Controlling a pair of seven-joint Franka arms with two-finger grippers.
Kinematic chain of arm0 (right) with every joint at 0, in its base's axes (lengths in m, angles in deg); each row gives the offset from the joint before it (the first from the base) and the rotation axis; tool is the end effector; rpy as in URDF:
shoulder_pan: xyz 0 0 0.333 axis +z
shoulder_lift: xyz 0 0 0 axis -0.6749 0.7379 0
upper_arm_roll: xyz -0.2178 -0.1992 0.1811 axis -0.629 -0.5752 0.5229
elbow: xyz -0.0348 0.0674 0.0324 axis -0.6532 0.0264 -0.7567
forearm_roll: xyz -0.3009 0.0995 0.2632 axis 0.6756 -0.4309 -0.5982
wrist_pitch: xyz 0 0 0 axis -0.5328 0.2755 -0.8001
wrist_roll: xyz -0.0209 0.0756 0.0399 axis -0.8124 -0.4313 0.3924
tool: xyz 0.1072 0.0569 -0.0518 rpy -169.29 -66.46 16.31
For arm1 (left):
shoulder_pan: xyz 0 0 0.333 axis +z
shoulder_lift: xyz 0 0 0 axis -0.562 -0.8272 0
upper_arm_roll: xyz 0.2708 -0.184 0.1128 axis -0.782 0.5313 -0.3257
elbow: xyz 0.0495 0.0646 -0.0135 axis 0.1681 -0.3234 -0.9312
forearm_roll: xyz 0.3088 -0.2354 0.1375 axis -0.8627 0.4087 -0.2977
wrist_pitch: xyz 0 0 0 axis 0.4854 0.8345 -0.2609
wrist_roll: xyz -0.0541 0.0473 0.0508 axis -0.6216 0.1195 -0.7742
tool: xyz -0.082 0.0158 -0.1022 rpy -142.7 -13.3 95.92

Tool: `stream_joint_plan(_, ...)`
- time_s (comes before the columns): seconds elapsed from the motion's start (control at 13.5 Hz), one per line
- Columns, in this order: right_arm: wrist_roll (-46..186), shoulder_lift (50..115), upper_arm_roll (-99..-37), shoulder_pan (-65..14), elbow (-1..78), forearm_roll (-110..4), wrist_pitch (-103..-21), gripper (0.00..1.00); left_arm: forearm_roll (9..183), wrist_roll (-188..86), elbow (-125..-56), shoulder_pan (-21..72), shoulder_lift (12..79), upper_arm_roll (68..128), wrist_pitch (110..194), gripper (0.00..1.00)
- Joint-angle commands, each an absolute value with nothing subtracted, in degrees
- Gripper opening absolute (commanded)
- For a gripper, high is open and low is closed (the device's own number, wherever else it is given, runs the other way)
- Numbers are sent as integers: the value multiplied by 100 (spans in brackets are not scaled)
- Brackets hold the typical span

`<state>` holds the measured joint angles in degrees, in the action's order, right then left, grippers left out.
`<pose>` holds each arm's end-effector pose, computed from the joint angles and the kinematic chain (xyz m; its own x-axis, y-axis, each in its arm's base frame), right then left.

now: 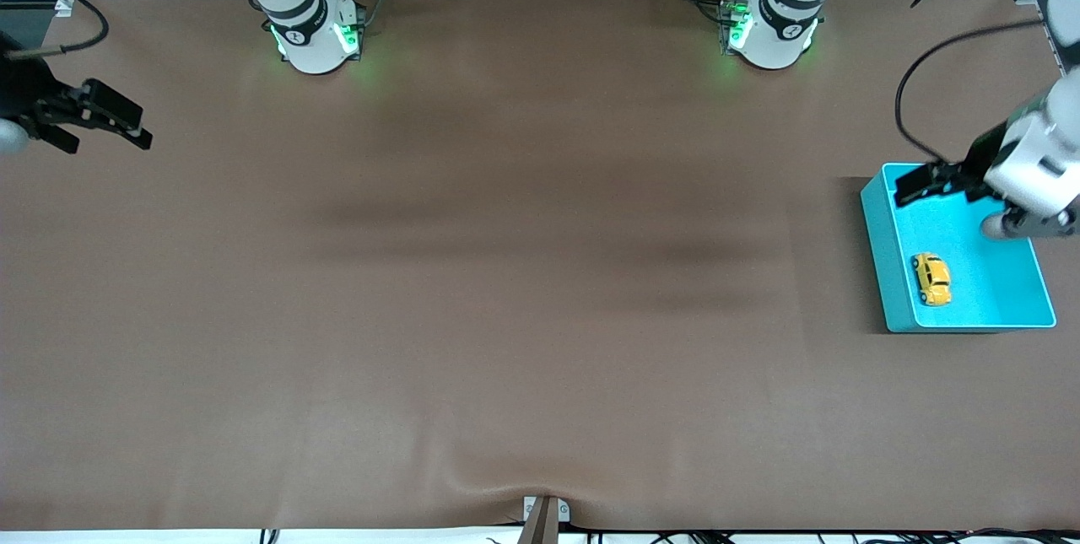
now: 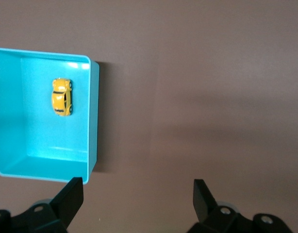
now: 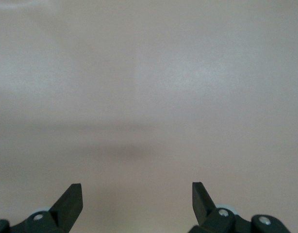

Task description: Wind and store yellow beetle car

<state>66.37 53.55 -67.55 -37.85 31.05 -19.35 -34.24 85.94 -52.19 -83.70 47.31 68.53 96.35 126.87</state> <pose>0.5406 0.0020 0.6594 0.9997 0.0188 0.0140 0.0197 -0.9978 -0.0636 0.5857 -0.0274 0.5887 0.9953 0.0803 -0.0533 0.0798 -0.9967 -0.0115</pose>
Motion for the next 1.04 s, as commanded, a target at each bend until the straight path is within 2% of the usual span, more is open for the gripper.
stream_joint_plan(0.0, 6929, 5267, -6743, -3954, 3223, -1891, -3302, 100, 8740, -5226, -8424, 3853, 7291, 8858, 12378, 100)
stream_joint_plan(0.3, 6956, 5355, -6716, -3902, 3189, -1917, -3215, 100, 8731, -5217, -8224, 3288, 7345, 8382, 11834, 100)
stream_joint_plan(0.74, 6956, 5312, -6742, -3963, 2943, -1865, -3188, 100, 8731, -5375, -8046, 3331, 7556, 8373, 11498, 100)
stream_joint_plan(0.96, 6982, 5320, -6804, -4322, 2898, -1952, -3082, 100, 8722, -5358, -8046, 3279, 7565, 8416, 11490, 100)
